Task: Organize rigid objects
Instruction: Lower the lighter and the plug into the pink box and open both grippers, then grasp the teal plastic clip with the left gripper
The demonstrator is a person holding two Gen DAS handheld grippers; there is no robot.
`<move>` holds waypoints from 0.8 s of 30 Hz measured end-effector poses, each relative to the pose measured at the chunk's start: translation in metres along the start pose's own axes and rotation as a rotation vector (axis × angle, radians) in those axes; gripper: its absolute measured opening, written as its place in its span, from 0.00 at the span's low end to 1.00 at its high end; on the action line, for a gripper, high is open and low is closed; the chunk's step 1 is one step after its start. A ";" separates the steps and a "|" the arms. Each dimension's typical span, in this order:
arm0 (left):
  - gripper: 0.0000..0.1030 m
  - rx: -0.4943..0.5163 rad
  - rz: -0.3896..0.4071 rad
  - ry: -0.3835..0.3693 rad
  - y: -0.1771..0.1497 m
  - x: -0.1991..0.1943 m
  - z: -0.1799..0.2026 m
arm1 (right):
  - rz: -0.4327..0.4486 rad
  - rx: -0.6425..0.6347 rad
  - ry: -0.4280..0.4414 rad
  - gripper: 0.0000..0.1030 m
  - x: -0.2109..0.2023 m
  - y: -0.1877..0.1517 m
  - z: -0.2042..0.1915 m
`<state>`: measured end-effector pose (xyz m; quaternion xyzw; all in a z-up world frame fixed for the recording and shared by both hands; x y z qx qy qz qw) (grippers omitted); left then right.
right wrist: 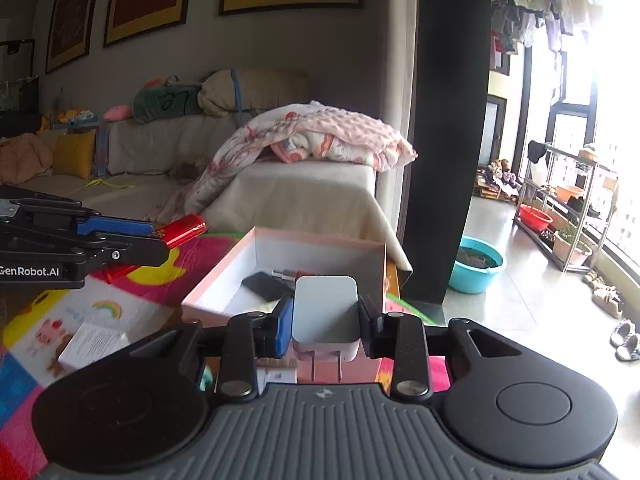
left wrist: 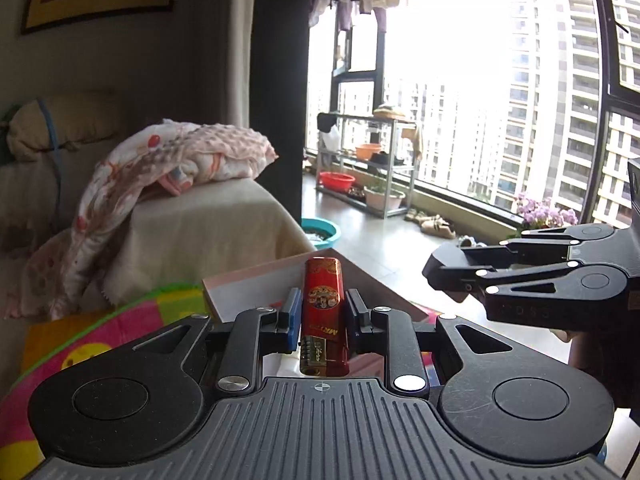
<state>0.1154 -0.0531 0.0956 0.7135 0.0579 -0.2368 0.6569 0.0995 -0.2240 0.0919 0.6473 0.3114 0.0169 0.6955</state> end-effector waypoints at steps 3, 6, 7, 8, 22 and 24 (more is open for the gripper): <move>0.26 -0.047 -0.040 0.027 0.003 0.033 -0.009 | 0.015 0.032 -0.021 0.32 0.039 0.034 0.018; 0.26 -0.141 -0.143 0.002 -0.006 0.071 -0.020 | -0.016 0.078 -0.001 0.33 0.082 0.057 0.036; 0.26 -0.175 -0.175 -0.018 -0.012 0.083 -0.024 | -0.042 0.109 -0.004 0.35 0.093 0.061 0.041; 0.26 -0.191 -0.188 -0.024 -0.018 0.091 -0.028 | -0.055 0.138 -0.004 0.40 0.098 0.061 0.044; 0.26 -0.224 -0.100 0.074 -0.095 -0.020 -0.067 | -0.196 0.040 0.044 0.72 0.017 -0.100 -0.012; 0.26 -0.234 -0.092 0.142 -0.102 -0.039 -0.084 | -0.211 0.085 0.065 0.72 0.010 -0.117 -0.019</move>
Point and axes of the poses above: each gripper's, at about its wrist camera, not at the fingertips, and x roughly the way its jaws point, z to its right, y to its top, the point moved 7 cm from there along x, roughly the way its jaws point, and after that the axes turned 10 degrees about y, right-handed, at the moved point
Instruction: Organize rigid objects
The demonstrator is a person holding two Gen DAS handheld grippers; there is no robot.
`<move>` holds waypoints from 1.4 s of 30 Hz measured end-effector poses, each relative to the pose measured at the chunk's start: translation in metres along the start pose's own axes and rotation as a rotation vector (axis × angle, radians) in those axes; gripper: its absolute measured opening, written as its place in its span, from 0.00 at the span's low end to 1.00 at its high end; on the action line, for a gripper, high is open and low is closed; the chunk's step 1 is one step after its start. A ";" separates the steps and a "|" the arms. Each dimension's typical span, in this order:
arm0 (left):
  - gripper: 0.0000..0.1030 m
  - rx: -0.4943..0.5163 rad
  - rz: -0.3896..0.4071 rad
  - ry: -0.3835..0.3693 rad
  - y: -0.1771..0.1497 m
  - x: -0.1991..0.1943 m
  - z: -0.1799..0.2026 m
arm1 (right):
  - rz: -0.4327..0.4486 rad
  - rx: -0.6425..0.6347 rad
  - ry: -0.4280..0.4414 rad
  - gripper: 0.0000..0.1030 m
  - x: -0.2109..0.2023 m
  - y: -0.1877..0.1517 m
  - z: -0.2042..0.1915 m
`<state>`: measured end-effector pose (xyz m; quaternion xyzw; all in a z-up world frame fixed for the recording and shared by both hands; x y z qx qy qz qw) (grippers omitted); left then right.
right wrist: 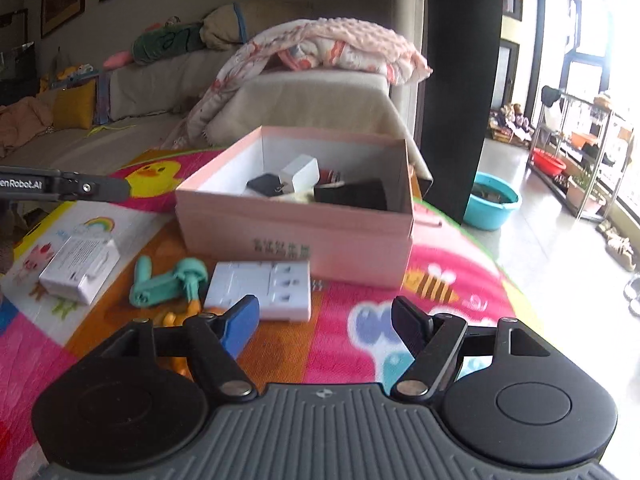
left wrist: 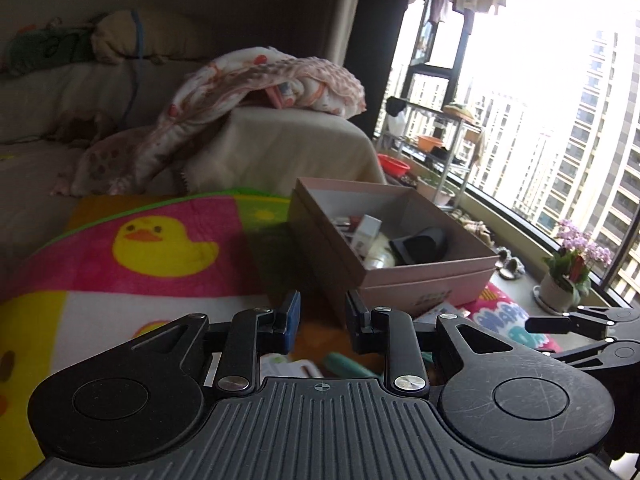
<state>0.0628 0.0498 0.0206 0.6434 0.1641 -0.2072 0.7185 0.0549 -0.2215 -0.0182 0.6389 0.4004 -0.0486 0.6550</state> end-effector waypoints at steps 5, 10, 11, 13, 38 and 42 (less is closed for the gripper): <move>0.26 -0.112 -0.037 0.148 -0.013 -0.012 -0.056 | 0.008 0.096 0.037 0.72 0.000 -0.020 -0.005; 0.26 -0.220 -0.084 0.140 -0.028 -0.014 -0.075 | 0.008 0.141 0.020 0.72 0.006 -0.024 0.000; 0.26 -0.222 -0.089 0.131 -0.030 -0.014 -0.074 | 0.005 0.148 0.020 0.73 0.007 -0.025 0.001; 0.26 -0.207 -0.097 0.107 -0.032 -0.013 -0.066 | 0.006 0.153 0.021 0.73 0.007 -0.025 0.002; 0.28 0.359 -0.174 -0.121 -0.047 0.044 0.089 | 0.017 0.176 0.032 0.75 0.006 -0.025 0.004; 0.26 0.342 -0.201 -0.153 -0.054 0.032 0.086 | 0.018 0.179 0.038 0.76 0.006 -0.026 0.004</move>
Point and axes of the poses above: each gripper's, at about its wrist camera, not at the fingertips, and x roughly the way its jaws point, z to its right, y to its top, the point moved 7 cm from there along x, roughly the way its jaws point, and after that the axes turned 10 degrees about y, right-handed, at the moved point
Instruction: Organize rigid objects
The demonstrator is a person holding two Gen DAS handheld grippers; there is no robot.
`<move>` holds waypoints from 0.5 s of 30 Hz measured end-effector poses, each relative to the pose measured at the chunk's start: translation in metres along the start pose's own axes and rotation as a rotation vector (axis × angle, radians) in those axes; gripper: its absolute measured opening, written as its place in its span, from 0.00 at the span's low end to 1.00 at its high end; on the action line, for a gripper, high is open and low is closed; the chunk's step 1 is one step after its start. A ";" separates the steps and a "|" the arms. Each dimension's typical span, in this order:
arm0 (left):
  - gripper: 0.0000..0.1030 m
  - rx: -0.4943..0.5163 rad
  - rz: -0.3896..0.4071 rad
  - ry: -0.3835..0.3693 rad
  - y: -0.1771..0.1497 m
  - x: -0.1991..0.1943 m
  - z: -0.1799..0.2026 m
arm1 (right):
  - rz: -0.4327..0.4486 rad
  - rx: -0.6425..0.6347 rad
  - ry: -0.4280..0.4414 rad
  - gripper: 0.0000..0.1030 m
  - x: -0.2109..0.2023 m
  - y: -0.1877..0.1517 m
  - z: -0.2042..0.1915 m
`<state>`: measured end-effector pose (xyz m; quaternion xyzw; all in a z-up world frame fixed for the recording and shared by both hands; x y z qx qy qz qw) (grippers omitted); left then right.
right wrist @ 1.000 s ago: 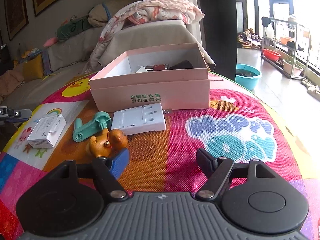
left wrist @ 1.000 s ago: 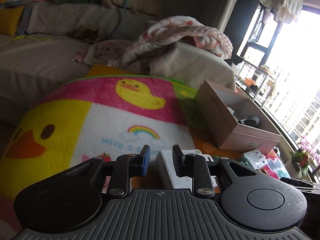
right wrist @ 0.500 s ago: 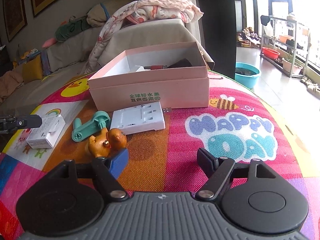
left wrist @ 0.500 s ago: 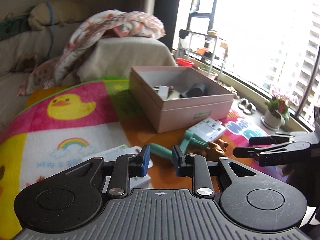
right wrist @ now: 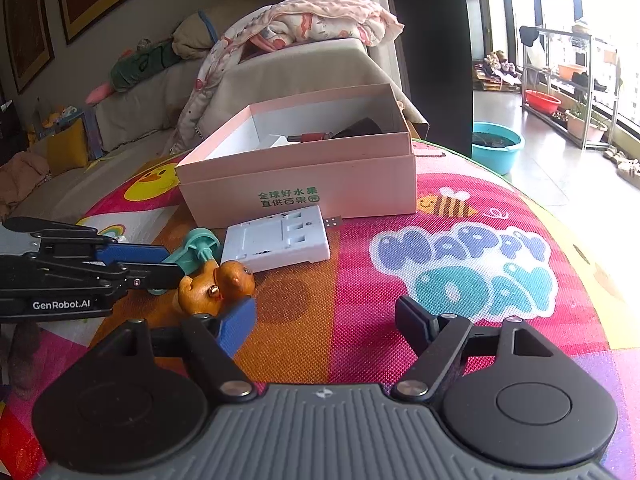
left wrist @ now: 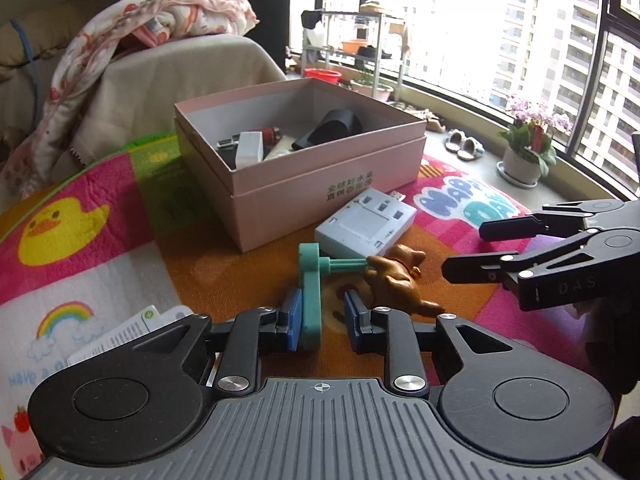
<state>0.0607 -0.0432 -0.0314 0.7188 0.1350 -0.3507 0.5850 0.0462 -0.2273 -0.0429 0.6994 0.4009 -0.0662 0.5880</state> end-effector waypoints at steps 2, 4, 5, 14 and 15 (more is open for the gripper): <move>0.26 0.004 -0.017 -0.025 -0.006 -0.009 0.004 | -0.001 0.000 0.000 0.76 0.000 0.000 0.000; 0.26 0.017 -0.035 -0.063 -0.013 -0.019 0.009 | 0.000 0.000 0.000 0.76 0.000 0.000 0.000; 0.26 0.022 -0.043 -0.089 -0.017 -0.024 0.012 | -0.001 0.000 -0.001 0.76 0.000 0.000 0.000; 0.28 -0.198 0.077 0.091 -0.006 -0.057 -0.061 | -0.002 -0.003 -0.002 0.76 0.001 0.000 -0.001; 0.27 -0.266 0.090 0.142 -0.006 -0.058 -0.080 | -0.002 -0.003 -0.002 0.76 0.001 0.000 -0.001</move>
Point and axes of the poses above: each gripper's, at about its wrist camera, not at the fingertips, and x roughly the way its jaws point, z to its right, y to its top, the point moved 7 cm from there along x, roughly the way its jaws point, and after that the axes turned 10 degrees about y, right-handed, at the moved point
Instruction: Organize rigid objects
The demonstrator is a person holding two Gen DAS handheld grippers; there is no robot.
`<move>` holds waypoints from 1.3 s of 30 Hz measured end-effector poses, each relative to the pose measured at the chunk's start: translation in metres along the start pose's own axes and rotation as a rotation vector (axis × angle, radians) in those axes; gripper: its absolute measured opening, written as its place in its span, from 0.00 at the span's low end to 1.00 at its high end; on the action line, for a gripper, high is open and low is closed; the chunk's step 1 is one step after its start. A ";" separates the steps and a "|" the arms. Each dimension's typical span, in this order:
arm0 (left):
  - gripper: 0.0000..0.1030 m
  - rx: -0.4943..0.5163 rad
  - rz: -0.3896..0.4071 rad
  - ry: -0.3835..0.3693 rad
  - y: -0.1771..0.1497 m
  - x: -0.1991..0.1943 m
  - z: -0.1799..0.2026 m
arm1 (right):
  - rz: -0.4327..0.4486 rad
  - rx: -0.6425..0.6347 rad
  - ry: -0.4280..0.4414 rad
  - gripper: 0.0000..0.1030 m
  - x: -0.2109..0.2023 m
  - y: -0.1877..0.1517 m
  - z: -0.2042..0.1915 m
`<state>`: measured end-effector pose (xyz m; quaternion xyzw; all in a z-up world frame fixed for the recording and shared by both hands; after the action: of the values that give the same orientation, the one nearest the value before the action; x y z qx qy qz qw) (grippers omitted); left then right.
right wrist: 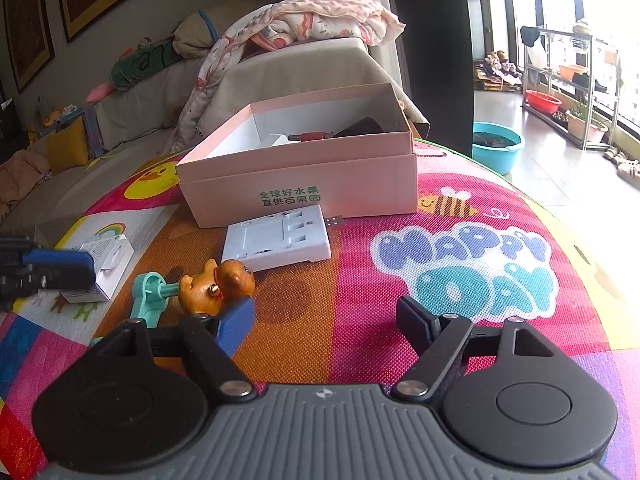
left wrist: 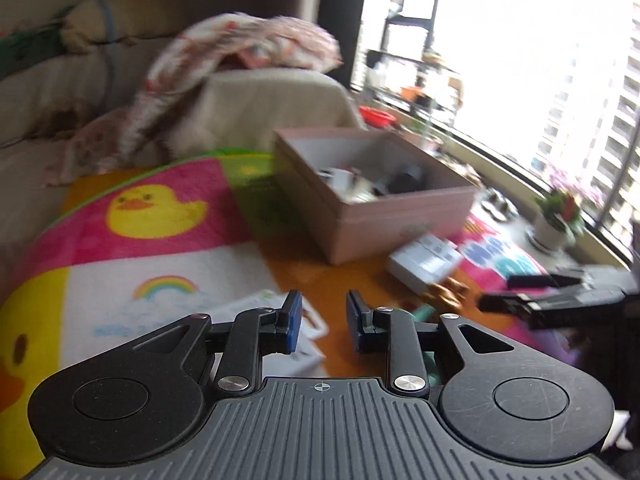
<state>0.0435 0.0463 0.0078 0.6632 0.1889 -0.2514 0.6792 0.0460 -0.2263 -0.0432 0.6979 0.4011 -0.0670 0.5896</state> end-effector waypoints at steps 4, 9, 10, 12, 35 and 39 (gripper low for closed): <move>0.27 -0.203 -0.011 0.126 0.003 0.007 -0.057 | 0.000 -0.001 0.000 0.76 0.000 0.000 0.000; 0.27 -0.259 -0.090 0.049 -0.015 0.012 -0.062 | -0.002 -0.002 0.000 0.77 0.000 0.000 0.000; 0.30 -0.252 -0.101 0.027 -0.018 0.012 -0.056 | -0.003 -0.003 -0.001 0.77 0.001 0.000 0.000; 0.29 -0.225 -0.123 -0.017 -0.025 0.013 -0.041 | -0.004 -0.005 -0.001 0.77 0.001 -0.001 0.000; 0.83 0.340 -0.189 -0.227 -0.073 -0.009 0.099 | -0.001 0.000 0.005 0.78 0.001 0.000 0.000; 0.76 0.330 -0.143 -0.281 -0.061 -0.020 0.101 | 0.000 0.003 0.008 0.78 0.000 0.000 0.001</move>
<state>-0.0168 -0.0525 -0.0248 0.7087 0.0953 -0.4162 0.5617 0.0461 -0.2268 -0.0437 0.6991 0.4033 -0.0647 0.5869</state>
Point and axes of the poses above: each gripper's, at about its wrist camera, not at the fingertips, and x roughly the way its jaws point, z to its right, y to its top, the point moved 7 cm from there along x, roughly the way its jaws point, and after that the axes turned 10 degrees about y, right-handed, at the moved point
